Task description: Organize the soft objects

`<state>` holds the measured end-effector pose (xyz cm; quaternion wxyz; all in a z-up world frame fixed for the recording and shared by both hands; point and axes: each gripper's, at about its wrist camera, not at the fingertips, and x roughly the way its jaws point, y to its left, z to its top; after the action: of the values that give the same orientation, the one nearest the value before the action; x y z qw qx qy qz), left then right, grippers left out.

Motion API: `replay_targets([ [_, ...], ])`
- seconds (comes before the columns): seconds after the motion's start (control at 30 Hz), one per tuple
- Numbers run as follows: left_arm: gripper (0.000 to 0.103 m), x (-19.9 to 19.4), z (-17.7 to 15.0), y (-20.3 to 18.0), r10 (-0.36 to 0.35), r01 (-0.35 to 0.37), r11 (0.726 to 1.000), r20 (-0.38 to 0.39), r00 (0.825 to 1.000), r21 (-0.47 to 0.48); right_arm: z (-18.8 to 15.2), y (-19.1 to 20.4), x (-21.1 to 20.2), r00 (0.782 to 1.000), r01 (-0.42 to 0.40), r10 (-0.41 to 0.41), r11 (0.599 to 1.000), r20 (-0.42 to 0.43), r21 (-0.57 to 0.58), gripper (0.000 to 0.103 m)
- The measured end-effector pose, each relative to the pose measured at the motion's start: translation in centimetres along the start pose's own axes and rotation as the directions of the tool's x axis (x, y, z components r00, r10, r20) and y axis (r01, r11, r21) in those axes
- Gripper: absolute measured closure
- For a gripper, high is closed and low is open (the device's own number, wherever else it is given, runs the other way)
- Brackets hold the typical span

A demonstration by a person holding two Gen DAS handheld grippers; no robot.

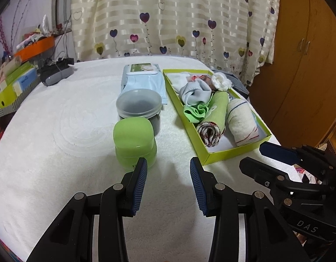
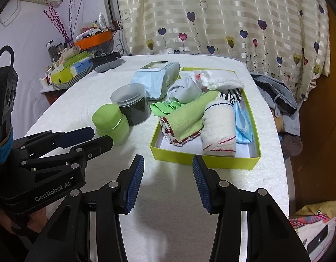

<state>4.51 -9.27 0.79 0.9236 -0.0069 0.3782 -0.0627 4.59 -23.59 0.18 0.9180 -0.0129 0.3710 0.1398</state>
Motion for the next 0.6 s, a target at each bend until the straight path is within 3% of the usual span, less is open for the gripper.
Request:
replay_targets([
  [0.6, 0.063, 0.60, -0.19, -0.21, 0.005, -0.005, 1.000, -0.017, 1.000, 0.012, -0.14, 0.09, 0.33, 1.000, 0.000, 0.000, 1.000, -0.006, 0.002, 0.055],
])
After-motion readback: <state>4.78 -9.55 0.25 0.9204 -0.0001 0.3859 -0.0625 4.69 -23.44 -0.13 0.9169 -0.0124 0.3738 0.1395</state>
